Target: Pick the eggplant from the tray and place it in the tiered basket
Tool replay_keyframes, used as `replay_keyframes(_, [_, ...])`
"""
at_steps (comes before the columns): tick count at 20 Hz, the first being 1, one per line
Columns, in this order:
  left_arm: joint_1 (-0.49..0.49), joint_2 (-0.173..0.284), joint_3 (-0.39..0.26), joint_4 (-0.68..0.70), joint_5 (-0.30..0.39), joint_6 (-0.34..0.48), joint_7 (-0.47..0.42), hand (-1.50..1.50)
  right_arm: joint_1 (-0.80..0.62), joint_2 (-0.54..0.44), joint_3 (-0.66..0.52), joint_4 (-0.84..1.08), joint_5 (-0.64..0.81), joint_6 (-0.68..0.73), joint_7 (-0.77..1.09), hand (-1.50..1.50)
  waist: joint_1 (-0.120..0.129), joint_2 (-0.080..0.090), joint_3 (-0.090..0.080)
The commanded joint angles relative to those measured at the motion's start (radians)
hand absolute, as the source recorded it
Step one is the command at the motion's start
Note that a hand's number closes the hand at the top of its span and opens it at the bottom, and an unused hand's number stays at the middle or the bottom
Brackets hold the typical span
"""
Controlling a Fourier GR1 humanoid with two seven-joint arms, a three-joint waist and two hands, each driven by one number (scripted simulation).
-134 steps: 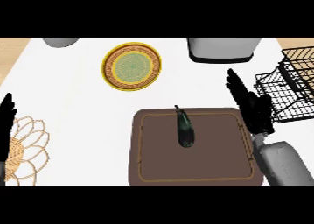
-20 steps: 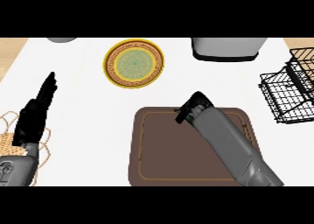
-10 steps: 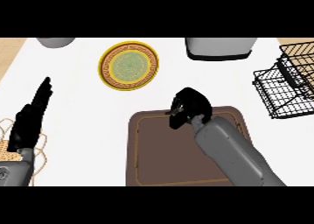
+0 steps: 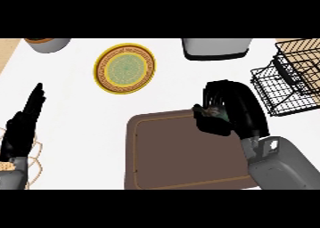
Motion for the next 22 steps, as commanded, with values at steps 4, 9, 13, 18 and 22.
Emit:
replay_keyframes(4, [-0.015,-0.006,-0.003,-0.005,-0.005,-0.009,-0.006,0.00,0.180,-0.279,-0.240,-0.428,-0.040,0.025,0.006,1.50,0.017,0.016,-0.001])
replay_keyframes(9, [-0.047,-0.024,-0.021,-0.004,-0.018,-0.023,0.004,0.00,0.226,-0.416,-0.447,-0.498,-0.103,0.152,0.027,1.50,0.054,0.025,-0.001])
replay_keyframes(13, [-0.020,-0.046,-0.015,-0.035,-0.026,-0.024,-0.011,0.00,0.243,-0.407,-0.618,-0.421,-0.273,0.248,-0.067,1.50,0.070,0.027,-0.001])
replay_keyframes(18, [-0.078,-0.030,-0.006,-0.031,-0.027,-0.059,0.053,0.00,0.182,-0.443,-0.661,-0.216,-0.242,0.317,-0.233,1.50,0.081,0.029,0.000])
replay_keyframes(22, [-0.055,-0.021,0.026,0.001,-0.019,-0.079,-0.012,0.00,0.130,-0.423,-0.616,-0.108,-0.092,0.270,-0.307,1.50,0.089,0.031,-0.001])
